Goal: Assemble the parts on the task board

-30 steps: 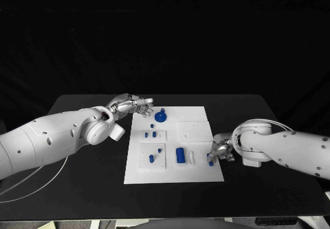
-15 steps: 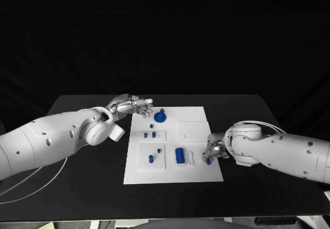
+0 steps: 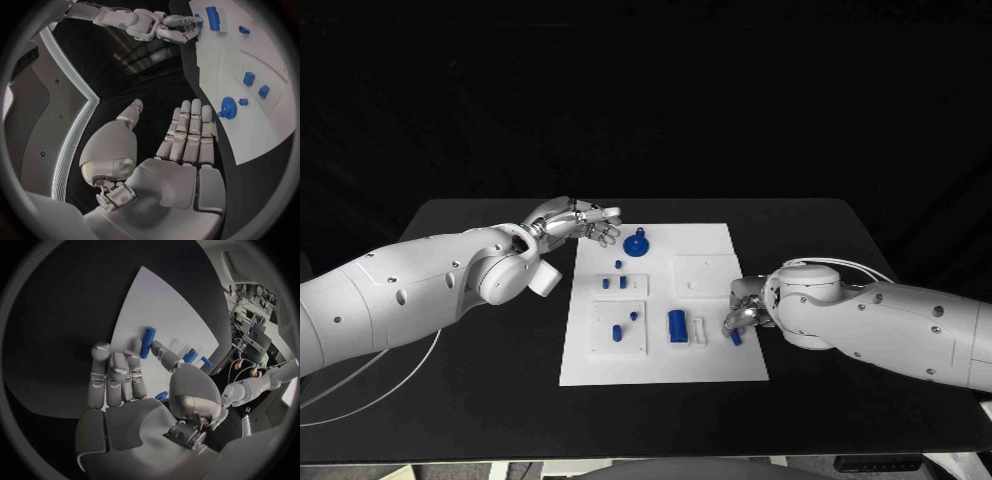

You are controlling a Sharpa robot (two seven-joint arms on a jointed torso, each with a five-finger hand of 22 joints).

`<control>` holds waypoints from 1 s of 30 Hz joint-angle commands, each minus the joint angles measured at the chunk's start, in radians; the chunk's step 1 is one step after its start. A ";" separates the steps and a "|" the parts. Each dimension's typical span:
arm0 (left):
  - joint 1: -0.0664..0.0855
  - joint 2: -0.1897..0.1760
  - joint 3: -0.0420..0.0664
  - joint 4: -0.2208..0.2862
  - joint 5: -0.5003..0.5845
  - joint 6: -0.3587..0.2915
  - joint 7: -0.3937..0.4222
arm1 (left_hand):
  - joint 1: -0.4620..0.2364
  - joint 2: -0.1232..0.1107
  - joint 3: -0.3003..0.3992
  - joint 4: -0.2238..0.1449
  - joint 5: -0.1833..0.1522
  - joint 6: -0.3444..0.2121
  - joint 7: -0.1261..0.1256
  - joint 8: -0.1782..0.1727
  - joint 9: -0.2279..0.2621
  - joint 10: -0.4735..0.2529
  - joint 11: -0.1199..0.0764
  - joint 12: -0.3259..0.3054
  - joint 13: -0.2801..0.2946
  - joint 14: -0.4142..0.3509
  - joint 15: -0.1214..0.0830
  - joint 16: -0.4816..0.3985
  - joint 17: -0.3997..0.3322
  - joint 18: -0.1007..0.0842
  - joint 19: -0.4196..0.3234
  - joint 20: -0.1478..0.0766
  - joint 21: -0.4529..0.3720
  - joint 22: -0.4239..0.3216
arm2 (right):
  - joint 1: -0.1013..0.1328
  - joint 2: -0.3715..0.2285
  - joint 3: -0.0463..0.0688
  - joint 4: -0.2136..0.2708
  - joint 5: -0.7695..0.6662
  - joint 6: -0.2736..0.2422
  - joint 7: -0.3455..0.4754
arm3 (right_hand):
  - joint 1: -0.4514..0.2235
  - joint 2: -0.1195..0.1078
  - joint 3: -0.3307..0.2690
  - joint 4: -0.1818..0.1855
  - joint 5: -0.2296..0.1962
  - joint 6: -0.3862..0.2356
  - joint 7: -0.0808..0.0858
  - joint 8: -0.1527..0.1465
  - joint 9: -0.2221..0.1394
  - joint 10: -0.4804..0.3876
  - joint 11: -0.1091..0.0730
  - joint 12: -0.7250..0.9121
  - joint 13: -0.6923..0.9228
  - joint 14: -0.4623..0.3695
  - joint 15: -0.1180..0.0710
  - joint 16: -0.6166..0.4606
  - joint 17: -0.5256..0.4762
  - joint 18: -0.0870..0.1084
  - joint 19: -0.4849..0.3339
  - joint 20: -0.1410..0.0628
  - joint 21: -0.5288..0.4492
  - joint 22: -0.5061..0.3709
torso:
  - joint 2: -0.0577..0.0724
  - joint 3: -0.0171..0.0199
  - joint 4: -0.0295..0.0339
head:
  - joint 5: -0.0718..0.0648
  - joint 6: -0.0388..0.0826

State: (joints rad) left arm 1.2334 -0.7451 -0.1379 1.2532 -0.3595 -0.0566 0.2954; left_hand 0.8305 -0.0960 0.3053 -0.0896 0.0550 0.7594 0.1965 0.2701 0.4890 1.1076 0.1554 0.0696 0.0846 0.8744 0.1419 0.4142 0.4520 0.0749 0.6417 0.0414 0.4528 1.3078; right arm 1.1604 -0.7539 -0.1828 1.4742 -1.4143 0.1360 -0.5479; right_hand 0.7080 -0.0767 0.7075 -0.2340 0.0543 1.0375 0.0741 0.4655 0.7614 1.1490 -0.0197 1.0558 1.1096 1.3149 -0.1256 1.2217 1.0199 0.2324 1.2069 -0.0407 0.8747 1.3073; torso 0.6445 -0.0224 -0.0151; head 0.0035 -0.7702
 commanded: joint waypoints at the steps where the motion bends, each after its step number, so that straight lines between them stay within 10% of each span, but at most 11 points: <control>1: 0.001 0.000 0.000 0.002 0.003 0.017 0.016 | 0.003 0.005 -0.005 -0.002 -0.004 -0.002 0.000 0.006 -0.001 -0.005 0.000 0.003 -0.001 0.000 0.002 -0.006 0.001 0.009 0.004 0.003 -0.007 0.013 | -0.030 0.009 -0.020 -0.001 -0.016 0.026 -0.010 | 0.018 -0.001 0.007 -0.016 -0.005 -0.018 0.014 -0.254 0.003 0.000 -0.004 0.002 -0.001 0.002 -0.005 -0.003 -0.001 0.029 0.003 -0.001 0.001 0.013 | 0.000 -0.0005 -0.0004 | -0.002 -0.001; 10: 0.001 -0.002 0.000 0.002 0.003 0.016 0.014 | 0.006 0.008 -0.007 -0.004 -0.004 -0.002 -0.001 0.006 -0.001 -0.004 0.000 0.003 -0.001 0.001 0.002 -0.007 0.002 0.009 0.005 0.002 -0.007 0.013 | -0.030 -0.006 -0.020 -0.001 0.115 0.011 0.001 | 0.198 0.052 0.130 -0.058 0.113 -0.035 0.025 -0.276 -0.017 -0.002 0.007 0.002 -0.002 0.004 0.006 -0.007 -0.004 0.029 -0.004 0.003 0.001 0.016 | 0.000 0.0001 0.0002 | 0.000 -0.004; 30: 0.001 -0.003 0.000 0.001 0.003 0.018 0.012 | 0.008 0.015 -0.009 -0.004 -0.004 -0.002 -0.001 0.006 -0.002 -0.004 -0.001 0.003 -0.002 0.001 0.001 -0.008 0.004 0.009 0.005 0.002 -0.009 0.014 | -0.010 -0.041 -0.018 0.031 0.390 -0.154 0.050 | 0.181 0.066 0.169 -0.057 0.180 -0.011 0.022 -0.273 -0.030 0.011 0.004 0.011 -0.002 0.007 0.003 0.000 -0.002 0.029 0.004 0.009 0.012 0.017 | 0.000 0.0003 -0.0003 | 0.004 -0.007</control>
State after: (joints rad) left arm 1.2333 -0.7487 -0.1380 1.2529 -0.3595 -0.0560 0.2942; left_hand 0.8357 -0.0907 0.3025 -0.0924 0.0550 0.7594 0.1965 0.2701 0.4883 1.1076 0.1554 0.0696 0.0847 0.8744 0.1419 0.4103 0.4541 0.0696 0.6416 0.0414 0.4490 1.3078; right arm 1.1603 -0.7996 -0.1925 1.4948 -1.1106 -0.0134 -0.5137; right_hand 0.8189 -0.0916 0.8280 -0.2476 0.2325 1.0341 0.0836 0.3131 0.7372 1.1526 -0.0158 1.0610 1.1083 1.3168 -0.1207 1.2218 1.0167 0.2314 1.2057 -0.0317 0.8828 1.3073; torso 0.6448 -0.0217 -0.0152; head 0.0066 -0.7781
